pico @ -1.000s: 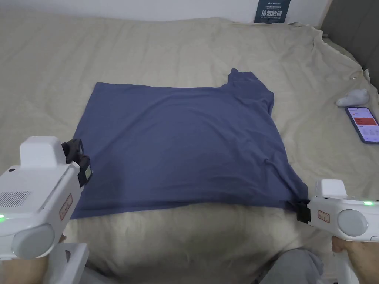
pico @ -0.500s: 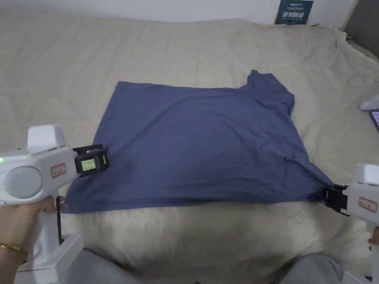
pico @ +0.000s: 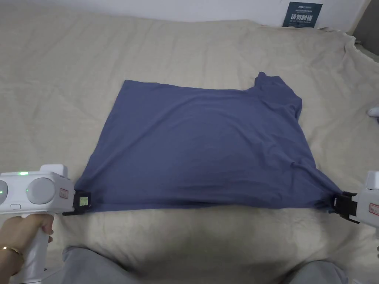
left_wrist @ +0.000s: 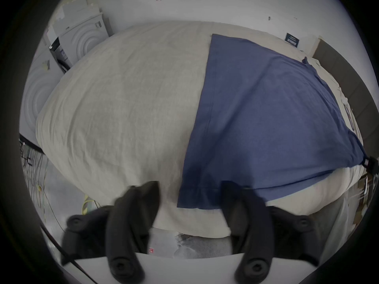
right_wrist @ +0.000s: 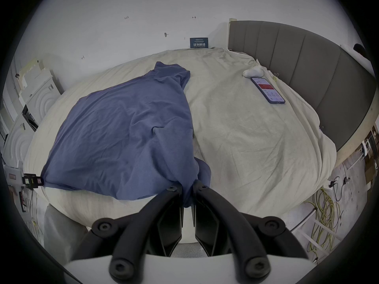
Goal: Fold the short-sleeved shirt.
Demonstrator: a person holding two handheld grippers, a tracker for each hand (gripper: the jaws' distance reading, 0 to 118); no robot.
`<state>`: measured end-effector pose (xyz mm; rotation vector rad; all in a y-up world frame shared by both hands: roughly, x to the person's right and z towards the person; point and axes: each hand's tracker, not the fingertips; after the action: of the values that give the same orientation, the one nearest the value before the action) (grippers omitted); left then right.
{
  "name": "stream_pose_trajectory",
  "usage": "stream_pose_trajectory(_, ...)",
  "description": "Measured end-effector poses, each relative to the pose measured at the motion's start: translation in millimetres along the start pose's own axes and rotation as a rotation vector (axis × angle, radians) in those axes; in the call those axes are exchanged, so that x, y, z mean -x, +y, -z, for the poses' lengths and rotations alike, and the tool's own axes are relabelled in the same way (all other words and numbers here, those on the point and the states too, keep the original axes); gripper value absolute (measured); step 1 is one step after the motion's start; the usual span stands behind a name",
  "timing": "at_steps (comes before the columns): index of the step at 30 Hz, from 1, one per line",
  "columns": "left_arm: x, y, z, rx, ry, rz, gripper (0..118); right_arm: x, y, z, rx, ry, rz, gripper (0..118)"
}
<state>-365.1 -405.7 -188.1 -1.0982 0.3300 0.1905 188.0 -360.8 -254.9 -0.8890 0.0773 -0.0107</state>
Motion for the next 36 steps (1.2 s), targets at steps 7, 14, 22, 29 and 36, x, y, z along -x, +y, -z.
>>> stream_pose_trajectory(7,-8.2,2.1,-4.9,-0.022,-0.027,0.021,0,0.3,2.7,1.5,0.018,-0.006,0.002,6)
stream_pose_trajectory(14,24.0,20.6,-57.2,-0.2,-0.183,-0.164,0,-8.9,25.7,-21.5,0.014,0.065,0.047,6)
stream_pose_trajectory(22,58.6,71.5,-159.6,-0.539,-0.367,-0.38,0,-38.6,96.1,-108.8,-0.065,0.327,0.248,6)
stream_pose_trajectory(29,68.1,124.4,-260.6,-0.801,-0.403,-0.377,0,-33.5,167.2,-217.0,-0.274,0.36,0.123,6)
stream_pose_trajectory(36,72.2,165.5,-348.0,-0.966,-0.375,-0.311,0,-14.3,227.0,-309.1,-0.437,0.334,0.018,6)
